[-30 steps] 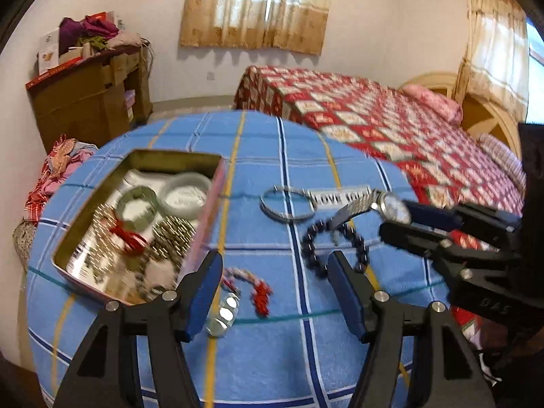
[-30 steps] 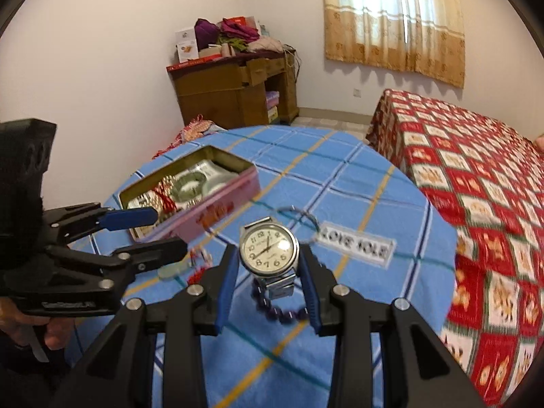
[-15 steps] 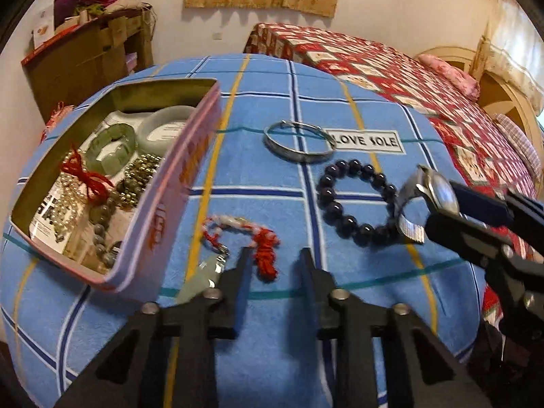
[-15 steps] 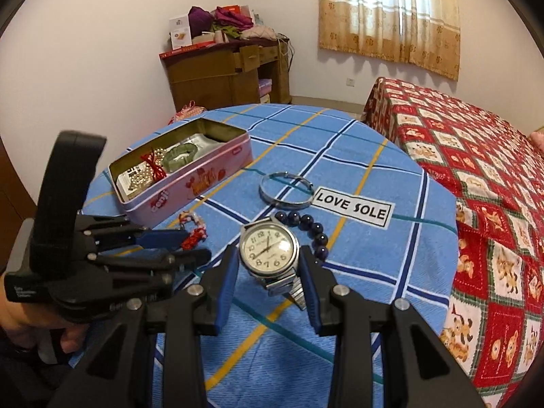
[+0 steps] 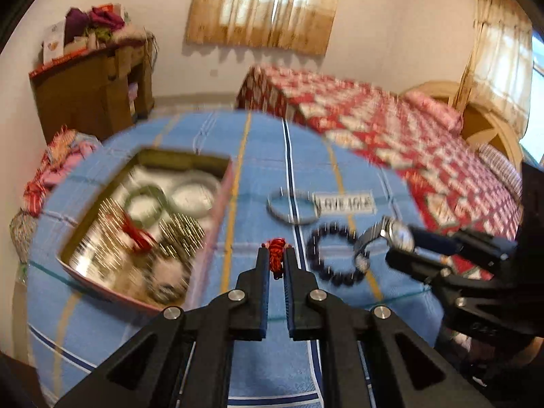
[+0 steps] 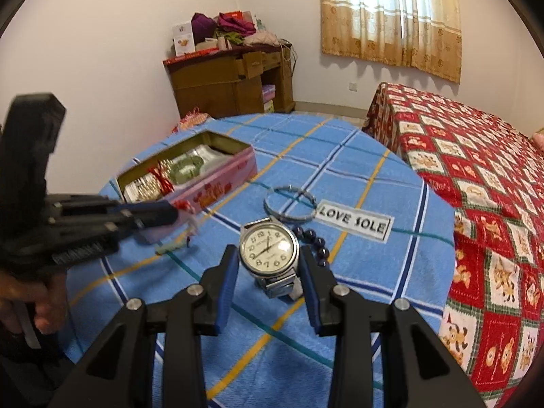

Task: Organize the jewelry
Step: 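Carry the watch and bracelet into the pink tin and open both tools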

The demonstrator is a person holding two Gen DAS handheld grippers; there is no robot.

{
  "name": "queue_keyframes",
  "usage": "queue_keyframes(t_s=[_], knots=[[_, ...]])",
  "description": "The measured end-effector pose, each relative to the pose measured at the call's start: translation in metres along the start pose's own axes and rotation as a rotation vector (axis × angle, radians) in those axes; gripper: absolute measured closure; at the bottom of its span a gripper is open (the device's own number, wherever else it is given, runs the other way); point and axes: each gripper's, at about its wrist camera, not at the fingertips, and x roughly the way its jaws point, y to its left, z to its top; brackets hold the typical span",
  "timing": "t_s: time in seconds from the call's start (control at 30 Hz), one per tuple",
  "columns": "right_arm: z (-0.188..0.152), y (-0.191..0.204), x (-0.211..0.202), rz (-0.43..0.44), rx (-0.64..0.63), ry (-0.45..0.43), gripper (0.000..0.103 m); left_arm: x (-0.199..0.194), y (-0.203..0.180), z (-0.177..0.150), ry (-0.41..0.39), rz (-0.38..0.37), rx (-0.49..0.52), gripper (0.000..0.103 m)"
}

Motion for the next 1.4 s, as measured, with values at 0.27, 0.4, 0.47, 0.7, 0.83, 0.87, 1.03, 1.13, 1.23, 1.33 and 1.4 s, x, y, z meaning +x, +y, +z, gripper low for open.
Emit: queue_keyframes(t_s=[0.27, 0.4, 0.47, 0.7, 0.83, 0.87, 1.03, 1.13, 1.23, 1.33, 1.4], knots=[[0.045, 0.014, -0.009, 0.067, -0.036, -0.065, 0.065, -0.048, 0.024, 0.044, -0.132, 0.027, 0.002, 0.097], [0.066, 0.029, -0.003, 0.097, -0.072, -0.094, 0.065, -0.052, 0.043, 0.056, -0.16, 0.074, -0.014, 0.097], [0.074, 0.038, 0.003, 0.118, -0.086, -0.104, 0.065, -0.051, 0.054, 0.06, -0.164, 0.095, -0.024, 0.097], [0.096, 0.069, 0.035, 0.207, -0.11, -0.092, 0.065, -0.037, 0.09, 0.061, -0.15, 0.148, -0.078, 0.097], [0.096, 0.087, 0.054, 0.224, -0.143, -0.067, 0.065, -0.028, 0.102, 0.056, -0.135, 0.167, -0.106, 0.097], [0.095, 0.09, 0.058, 0.226, -0.149, -0.06, 0.065, -0.025, 0.105, 0.054, -0.129, 0.17, -0.112, 0.097], [0.087, 0.101, 0.081, 0.236, -0.165, -0.016, 0.065, -0.015, 0.113, 0.045, -0.107, 0.196, -0.112, 0.097], [0.077, 0.104, 0.096, 0.24, -0.167, 0.021, 0.065, -0.007, 0.115, 0.04, -0.09, 0.216, -0.103, 0.096], [0.068, 0.104, 0.108, 0.236, -0.16, 0.056, 0.065, -0.001, 0.116, 0.035, -0.078, 0.231, -0.094, 0.096], [0.058, 0.104, 0.116, 0.229, -0.158, 0.086, 0.065, 0.004, 0.118, 0.03, -0.063, 0.233, -0.098, 0.096], [0.056, 0.104, 0.12, 0.223, -0.155, 0.097, 0.065, 0.008, 0.119, 0.028, -0.052, 0.24, -0.097, 0.096]])
